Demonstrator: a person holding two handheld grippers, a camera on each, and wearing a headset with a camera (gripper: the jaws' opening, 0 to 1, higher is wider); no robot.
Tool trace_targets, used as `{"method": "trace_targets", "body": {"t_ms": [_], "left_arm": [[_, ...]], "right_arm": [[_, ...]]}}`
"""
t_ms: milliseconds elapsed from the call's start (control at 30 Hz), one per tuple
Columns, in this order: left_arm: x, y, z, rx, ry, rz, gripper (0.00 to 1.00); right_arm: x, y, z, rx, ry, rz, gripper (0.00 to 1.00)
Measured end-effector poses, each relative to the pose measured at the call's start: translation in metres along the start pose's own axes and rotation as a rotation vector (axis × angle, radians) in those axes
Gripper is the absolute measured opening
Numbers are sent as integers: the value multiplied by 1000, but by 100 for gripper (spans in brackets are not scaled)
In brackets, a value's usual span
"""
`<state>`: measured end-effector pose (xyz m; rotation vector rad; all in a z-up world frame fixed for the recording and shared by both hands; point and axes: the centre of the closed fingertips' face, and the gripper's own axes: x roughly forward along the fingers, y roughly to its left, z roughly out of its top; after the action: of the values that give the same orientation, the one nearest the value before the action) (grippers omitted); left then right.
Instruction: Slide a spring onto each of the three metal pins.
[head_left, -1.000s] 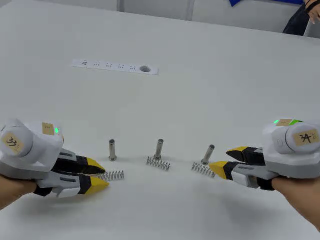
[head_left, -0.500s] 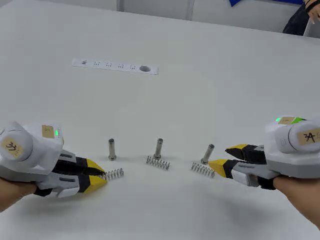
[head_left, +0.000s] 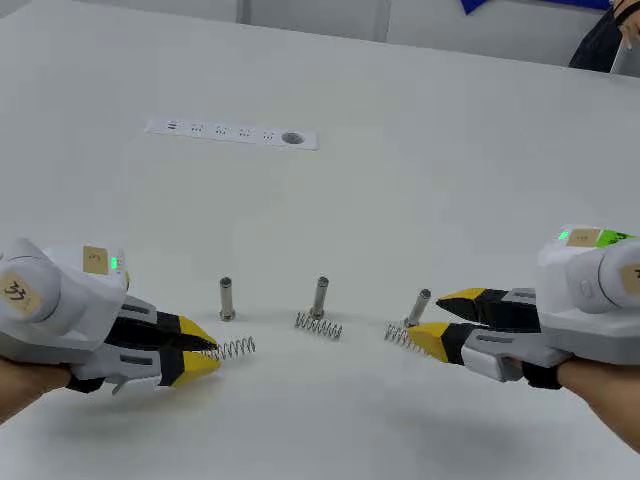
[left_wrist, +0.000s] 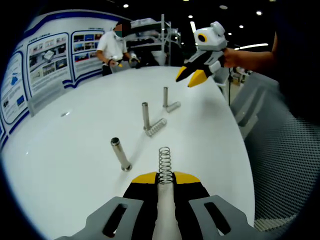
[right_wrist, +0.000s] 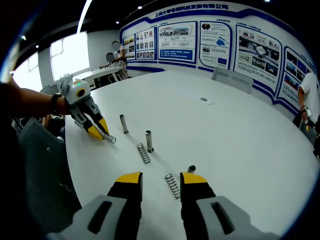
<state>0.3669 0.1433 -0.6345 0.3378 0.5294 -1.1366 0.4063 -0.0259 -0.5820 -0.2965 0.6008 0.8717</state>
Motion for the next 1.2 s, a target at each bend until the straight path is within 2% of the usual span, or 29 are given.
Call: {"method": "trace_targets", "body": {"t_ms": [133, 333, 500, 833, 1200], "left_arm": [[0, -7, 8, 18, -11, -15, 10], [2, -20, 25, 55, -37, -43, 10], [2, -28, 39, 86, -61, -62, 10], [1, -45, 65, 145, -109, -100, 10], [0, -55, 83, 157, -172, -125, 10]], "right_arm": [[3, 15, 6, -28, -5, 63, 30], [10, 47, 16, -52, -26, 200, 30], [16, 68, 21, -67, -26, 284, 30], [21, 96, 31, -76, -50, 388, 29], [20, 109, 33, -62, -68, 445, 26]]}}
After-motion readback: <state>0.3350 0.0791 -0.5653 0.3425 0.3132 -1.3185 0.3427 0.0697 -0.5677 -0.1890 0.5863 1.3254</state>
